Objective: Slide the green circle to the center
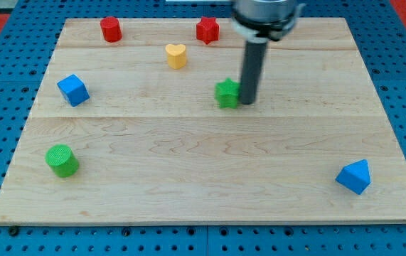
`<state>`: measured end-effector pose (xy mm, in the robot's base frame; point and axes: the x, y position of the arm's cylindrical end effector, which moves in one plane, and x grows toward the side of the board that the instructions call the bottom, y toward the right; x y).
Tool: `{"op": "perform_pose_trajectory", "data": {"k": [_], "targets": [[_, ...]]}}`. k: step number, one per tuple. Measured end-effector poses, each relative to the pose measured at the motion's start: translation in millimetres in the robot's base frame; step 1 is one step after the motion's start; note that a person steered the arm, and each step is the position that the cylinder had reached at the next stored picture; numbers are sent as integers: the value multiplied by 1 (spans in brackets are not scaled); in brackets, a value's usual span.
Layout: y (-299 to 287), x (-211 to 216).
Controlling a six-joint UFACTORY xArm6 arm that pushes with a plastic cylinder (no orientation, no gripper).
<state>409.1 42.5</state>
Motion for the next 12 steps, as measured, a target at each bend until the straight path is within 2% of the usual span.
{"op": "perform_pose_trajectory", "data": {"k": [1,2,3,5,6,7,9,10,11,12], "targets": [[-30,-6],[-31,6],[-95,46],[-298,65],[-337,106],[-289,142],[-231,118],[-124,111],[-85,99],[-54,59]]}}
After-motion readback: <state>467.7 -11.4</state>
